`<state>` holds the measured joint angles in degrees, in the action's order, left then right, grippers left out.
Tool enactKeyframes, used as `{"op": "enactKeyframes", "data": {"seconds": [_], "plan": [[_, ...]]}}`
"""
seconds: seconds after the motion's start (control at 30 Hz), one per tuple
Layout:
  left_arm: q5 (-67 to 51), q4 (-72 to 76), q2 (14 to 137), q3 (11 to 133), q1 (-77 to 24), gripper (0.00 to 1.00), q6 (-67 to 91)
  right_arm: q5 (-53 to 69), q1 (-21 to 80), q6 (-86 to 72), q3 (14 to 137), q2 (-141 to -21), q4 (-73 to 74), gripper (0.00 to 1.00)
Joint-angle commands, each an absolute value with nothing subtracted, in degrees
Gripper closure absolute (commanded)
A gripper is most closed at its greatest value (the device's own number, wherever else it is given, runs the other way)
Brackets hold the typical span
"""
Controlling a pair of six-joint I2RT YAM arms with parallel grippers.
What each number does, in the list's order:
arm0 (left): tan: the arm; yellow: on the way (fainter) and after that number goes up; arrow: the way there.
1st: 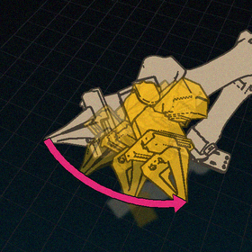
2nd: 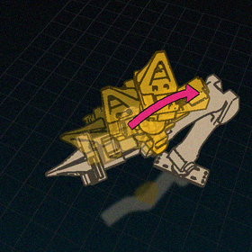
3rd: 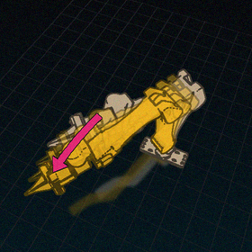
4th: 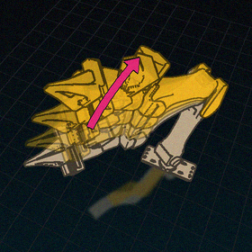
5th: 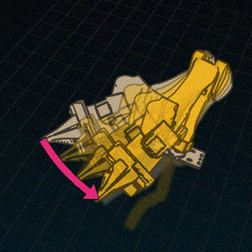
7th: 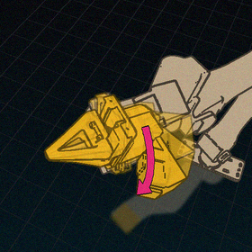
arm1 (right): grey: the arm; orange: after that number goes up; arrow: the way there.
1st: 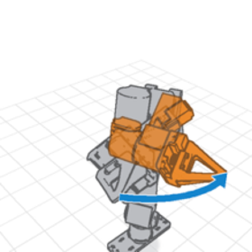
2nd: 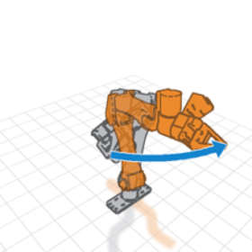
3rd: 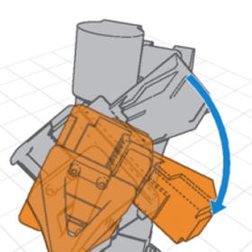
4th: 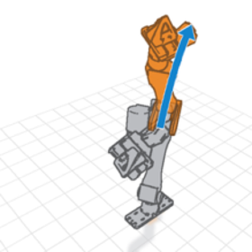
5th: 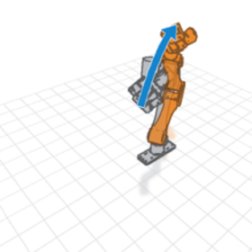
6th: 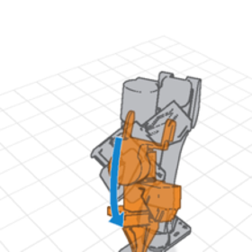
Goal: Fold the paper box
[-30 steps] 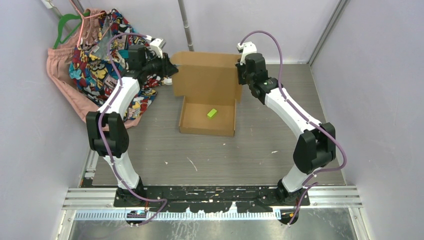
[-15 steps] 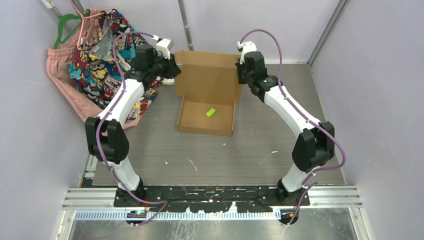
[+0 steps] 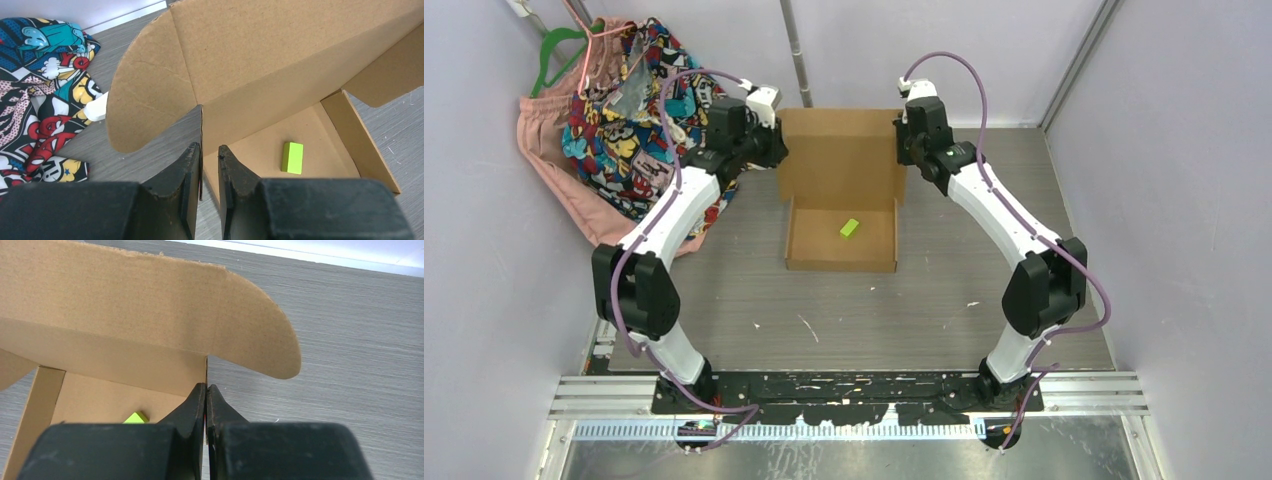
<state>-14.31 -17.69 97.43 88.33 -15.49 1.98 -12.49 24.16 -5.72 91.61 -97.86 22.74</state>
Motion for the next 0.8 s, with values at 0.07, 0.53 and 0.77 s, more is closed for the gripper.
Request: {"op": "enactKeyframes", "data": {"seconds": [0.07,0.53,0.77], "plan": [[-9.4,-17.8,93.2,88.1,-17.9,0.8,3.7,-14.4,26.4,-9.8,95.7,-98.9,25.9,0.99],[-0.4,-13.9,87.7,80.8,-24.1,0.81,7.4,-22.0,30.3,-13.5,92.0,-96.6,23.1,0.99],[3.0,-11.6,84.6,76.7,-25.6,0.81,8.4,-26.6,33.1,-14.8,87.7,-94.6,20.0,0.99]]}}
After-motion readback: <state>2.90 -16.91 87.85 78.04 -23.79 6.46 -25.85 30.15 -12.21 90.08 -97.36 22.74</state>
